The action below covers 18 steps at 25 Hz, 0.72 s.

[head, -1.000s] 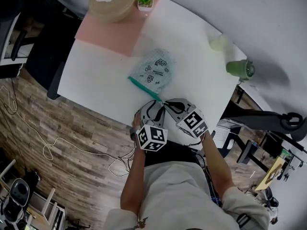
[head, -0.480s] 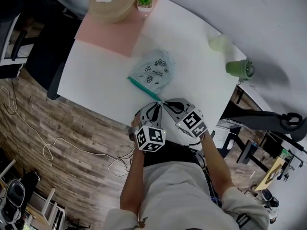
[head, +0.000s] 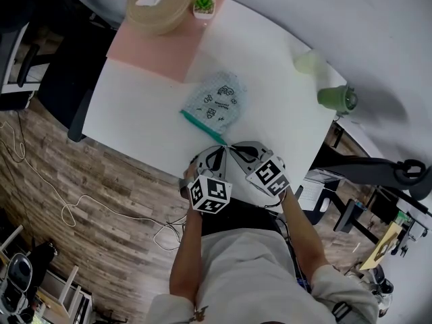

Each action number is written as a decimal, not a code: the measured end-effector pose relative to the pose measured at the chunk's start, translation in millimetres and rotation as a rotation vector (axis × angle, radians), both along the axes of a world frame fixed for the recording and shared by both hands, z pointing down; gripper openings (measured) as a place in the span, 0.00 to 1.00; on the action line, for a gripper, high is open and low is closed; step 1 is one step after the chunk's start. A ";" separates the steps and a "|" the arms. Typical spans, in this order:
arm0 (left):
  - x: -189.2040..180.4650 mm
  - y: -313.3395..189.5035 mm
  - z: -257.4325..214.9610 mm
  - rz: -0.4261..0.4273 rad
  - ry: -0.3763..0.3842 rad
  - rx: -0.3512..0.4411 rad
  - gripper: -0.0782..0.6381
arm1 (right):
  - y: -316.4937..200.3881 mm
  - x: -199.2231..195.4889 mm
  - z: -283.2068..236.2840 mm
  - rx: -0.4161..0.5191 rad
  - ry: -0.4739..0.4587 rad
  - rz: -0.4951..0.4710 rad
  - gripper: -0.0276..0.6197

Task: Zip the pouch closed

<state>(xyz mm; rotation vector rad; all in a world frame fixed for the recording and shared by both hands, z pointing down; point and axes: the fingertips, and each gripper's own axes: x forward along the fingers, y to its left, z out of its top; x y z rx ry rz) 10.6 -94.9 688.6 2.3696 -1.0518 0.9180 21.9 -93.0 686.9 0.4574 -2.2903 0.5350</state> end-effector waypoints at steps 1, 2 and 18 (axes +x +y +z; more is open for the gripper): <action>-0.1 -0.4 0.1 0.001 -0.001 -0.003 0.11 | -0.3 0.3 0.0 0.001 0.001 0.003 0.06; -0.4 -1.0 0.1 -0.001 -0.002 -0.006 0.11 | -0.5 0.6 -0.1 0.003 0.003 0.004 0.06; -15.9 -11.3 -3.1 -0.055 -0.012 -0.026 0.11 | -4.1 4.8 -3.3 0.015 0.023 0.037 0.05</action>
